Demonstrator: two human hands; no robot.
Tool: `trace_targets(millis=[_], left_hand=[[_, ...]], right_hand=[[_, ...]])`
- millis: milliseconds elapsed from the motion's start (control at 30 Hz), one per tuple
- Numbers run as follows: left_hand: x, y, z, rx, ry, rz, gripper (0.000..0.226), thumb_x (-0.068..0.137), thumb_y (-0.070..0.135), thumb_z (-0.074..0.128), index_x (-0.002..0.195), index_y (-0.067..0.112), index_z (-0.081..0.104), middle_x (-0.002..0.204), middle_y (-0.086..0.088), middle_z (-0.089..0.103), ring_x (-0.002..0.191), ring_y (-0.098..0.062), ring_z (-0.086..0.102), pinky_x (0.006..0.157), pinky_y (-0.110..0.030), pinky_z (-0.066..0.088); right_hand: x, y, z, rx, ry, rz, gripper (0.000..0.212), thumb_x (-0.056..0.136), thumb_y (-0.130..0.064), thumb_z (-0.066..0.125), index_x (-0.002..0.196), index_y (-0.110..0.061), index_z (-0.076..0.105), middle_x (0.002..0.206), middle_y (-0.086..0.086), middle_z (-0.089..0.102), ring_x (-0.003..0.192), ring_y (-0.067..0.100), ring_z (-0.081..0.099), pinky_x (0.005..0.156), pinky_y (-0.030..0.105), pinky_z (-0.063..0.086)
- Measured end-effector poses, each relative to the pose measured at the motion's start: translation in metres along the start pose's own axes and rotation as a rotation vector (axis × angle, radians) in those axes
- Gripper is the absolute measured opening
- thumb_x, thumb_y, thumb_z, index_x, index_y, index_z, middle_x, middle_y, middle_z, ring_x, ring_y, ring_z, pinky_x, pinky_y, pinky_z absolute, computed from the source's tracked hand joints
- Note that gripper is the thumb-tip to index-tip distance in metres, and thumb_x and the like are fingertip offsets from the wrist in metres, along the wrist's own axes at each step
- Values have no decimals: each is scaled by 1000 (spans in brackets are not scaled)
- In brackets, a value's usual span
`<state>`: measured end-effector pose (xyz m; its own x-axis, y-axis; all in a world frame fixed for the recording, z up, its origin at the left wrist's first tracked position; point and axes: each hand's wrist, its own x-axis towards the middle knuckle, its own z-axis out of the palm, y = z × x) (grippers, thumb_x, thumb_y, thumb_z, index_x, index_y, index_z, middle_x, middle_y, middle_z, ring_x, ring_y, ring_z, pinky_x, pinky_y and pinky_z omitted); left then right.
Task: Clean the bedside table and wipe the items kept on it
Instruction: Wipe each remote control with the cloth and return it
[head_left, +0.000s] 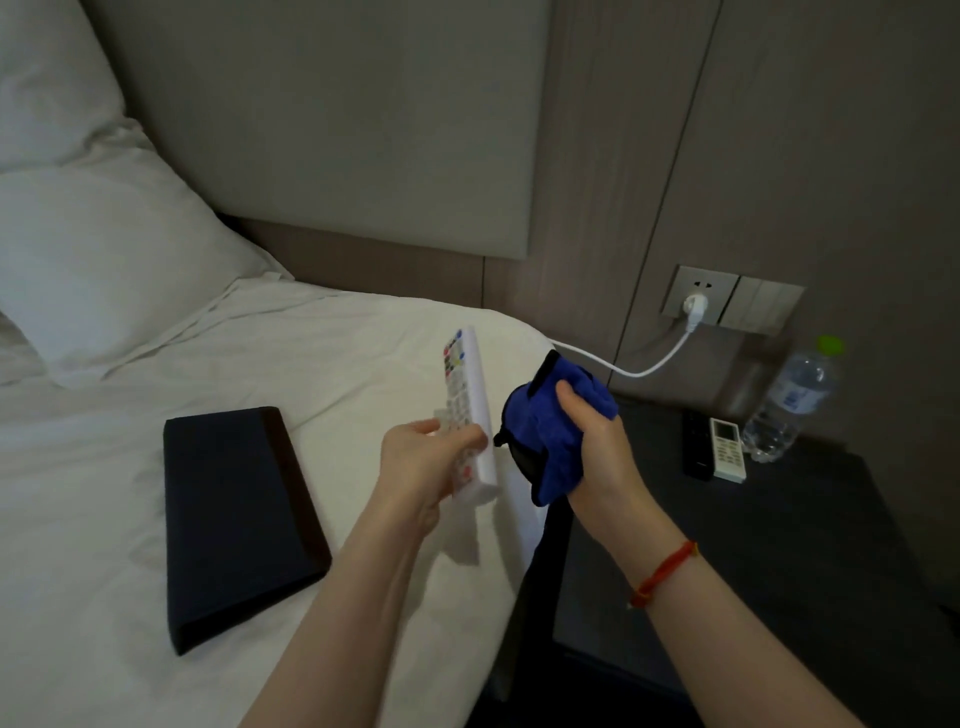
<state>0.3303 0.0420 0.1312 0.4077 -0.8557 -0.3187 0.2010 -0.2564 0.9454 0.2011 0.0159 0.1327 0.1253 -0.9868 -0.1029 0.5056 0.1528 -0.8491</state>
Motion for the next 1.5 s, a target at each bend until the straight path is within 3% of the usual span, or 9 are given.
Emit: trace_targets(millis=[133,267,400,500,767,933,1067,1267,1500], left_hand=[[-35,3,36,-23,-185,145,22,72,-3,70,73,18,63,54,10,66,46,-4,58,39,-13,43],[-46,2,55,70,-285,185,24,72,0,70,88,17,66,86,-1,70,76,-13,64,55,-19,48],[-58,-5,81,125,-349,237,40,69,-3,71,101,20,62,83,12,64,69,0,63,49,-8,48],[-65,-17,99,167,-384,307,39,67,-8,71,89,23,65,75,12,66,64,1,64,50,-7,46],[-91,-45,139,742,-313,598,49,57,22,74,105,20,64,92,5,70,82,-11,64,70,-24,53],[-105,-57,152,812,-347,636,37,57,28,74,92,26,62,87,4,68,79,-10,62,70,-29,53],[-97,-53,160,751,-310,613,38,59,28,75,94,23,62,89,4,68,81,-9,62,74,-29,53],[-85,-44,160,689,-261,592,38,60,22,76,97,19,67,81,5,67,70,-5,55,62,-17,42],[-96,-57,155,775,-341,610,43,57,27,76,99,25,66,90,3,71,80,-12,65,74,-34,54]], right_hand=[[-15,-23,-13,123,-263,210,60,85,-52,42,131,-13,48,123,13,63,113,27,60,90,38,52],[-31,-56,-48,212,-413,291,91,74,-76,24,138,-12,37,136,14,52,123,29,52,97,40,45],[-44,-65,-72,260,-325,260,56,87,-39,42,133,-9,43,128,18,58,116,30,57,95,43,45],[-49,-61,-86,148,-201,189,45,79,-17,55,122,-5,53,100,13,72,90,22,70,73,33,58],[-56,-47,-124,-187,289,-11,28,84,-12,63,111,-6,59,97,9,69,79,11,67,56,16,54],[-31,-84,-146,-170,559,-49,20,85,-19,63,101,-7,59,88,9,66,74,18,65,55,27,51],[-28,-78,-143,-158,439,-106,21,86,-29,60,103,-16,57,98,5,66,85,18,65,68,31,53],[-54,-60,-149,153,-80,145,44,69,-23,68,110,-8,61,96,9,74,91,19,70,68,25,56],[-31,-84,-158,11,279,41,25,84,-10,63,108,-5,60,96,15,69,74,19,69,57,28,58]])
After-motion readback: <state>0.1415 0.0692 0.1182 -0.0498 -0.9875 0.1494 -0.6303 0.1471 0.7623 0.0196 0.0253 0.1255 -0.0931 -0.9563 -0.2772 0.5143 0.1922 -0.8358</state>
